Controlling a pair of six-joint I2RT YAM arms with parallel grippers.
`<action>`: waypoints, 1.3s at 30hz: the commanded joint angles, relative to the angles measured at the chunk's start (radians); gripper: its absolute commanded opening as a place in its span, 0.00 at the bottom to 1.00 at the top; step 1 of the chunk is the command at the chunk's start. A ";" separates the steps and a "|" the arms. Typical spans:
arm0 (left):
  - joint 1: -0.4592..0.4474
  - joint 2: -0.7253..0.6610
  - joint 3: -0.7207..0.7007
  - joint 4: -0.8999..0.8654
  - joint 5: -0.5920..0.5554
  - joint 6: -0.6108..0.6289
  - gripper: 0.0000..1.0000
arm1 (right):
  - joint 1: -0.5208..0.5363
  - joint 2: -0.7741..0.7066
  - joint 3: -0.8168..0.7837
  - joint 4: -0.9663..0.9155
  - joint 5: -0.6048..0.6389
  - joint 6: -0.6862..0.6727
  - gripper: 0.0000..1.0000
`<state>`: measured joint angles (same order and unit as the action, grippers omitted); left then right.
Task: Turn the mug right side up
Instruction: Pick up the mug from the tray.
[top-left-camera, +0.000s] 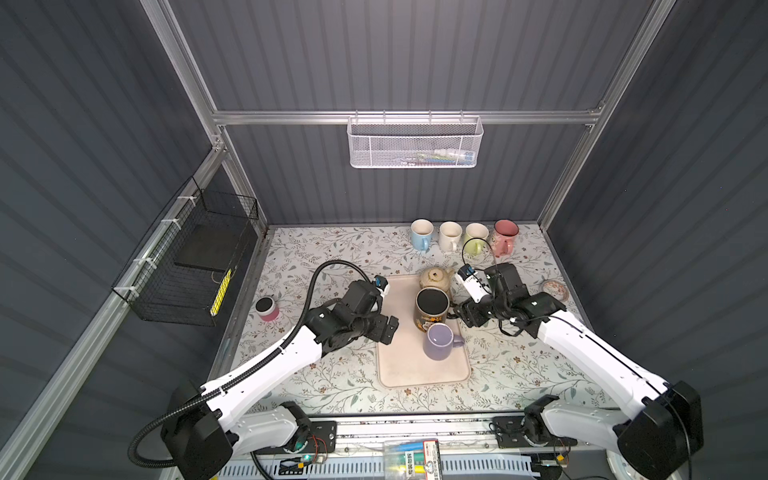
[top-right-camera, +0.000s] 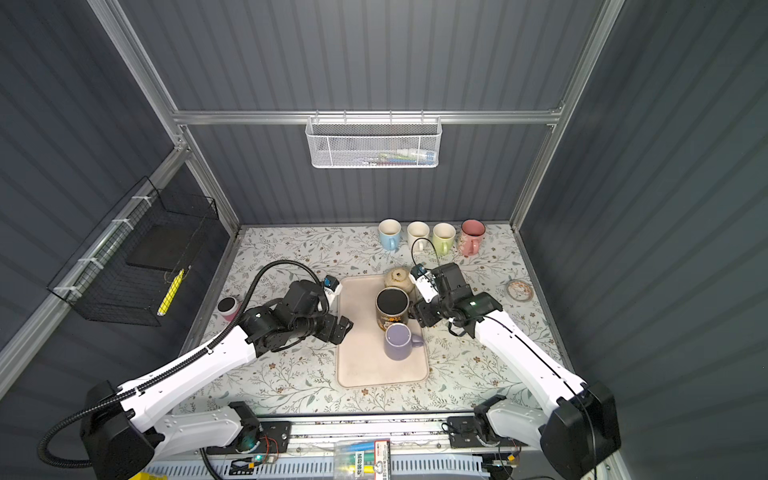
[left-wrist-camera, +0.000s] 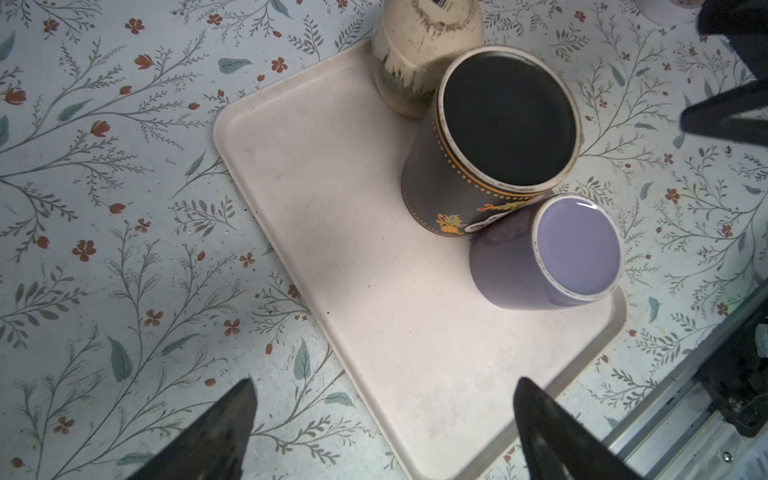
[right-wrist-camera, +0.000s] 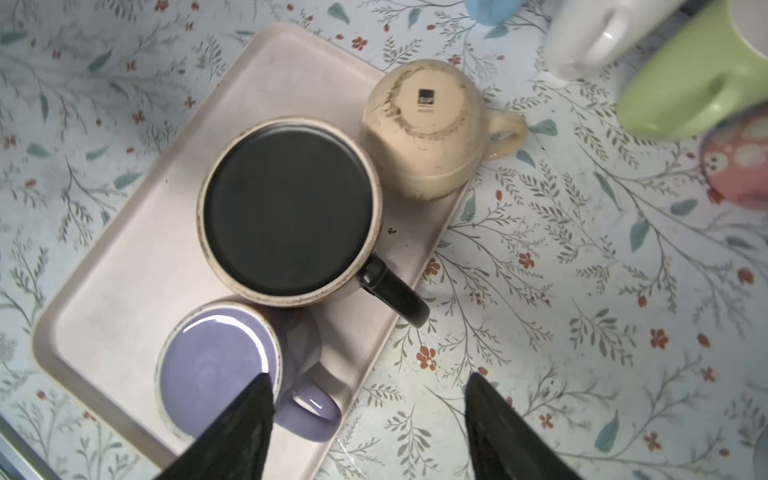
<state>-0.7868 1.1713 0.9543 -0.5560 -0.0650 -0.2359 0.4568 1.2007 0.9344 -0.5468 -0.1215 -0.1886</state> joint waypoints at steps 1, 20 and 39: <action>-0.005 -0.046 0.008 -0.047 -0.007 0.027 0.98 | -0.005 0.031 0.035 -0.056 -0.075 -0.171 0.78; -0.005 -0.126 -0.071 -0.016 -0.004 0.075 1.00 | -0.175 0.221 0.077 -0.072 -0.261 -0.609 0.81; -0.005 -0.136 -0.092 -0.038 -0.038 0.086 1.00 | -0.171 0.496 0.319 -0.272 -0.404 -0.838 0.68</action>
<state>-0.7868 1.0447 0.8749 -0.5766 -0.0875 -0.1669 0.2840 1.6573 1.2068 -0.7136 -0.4793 -0.9668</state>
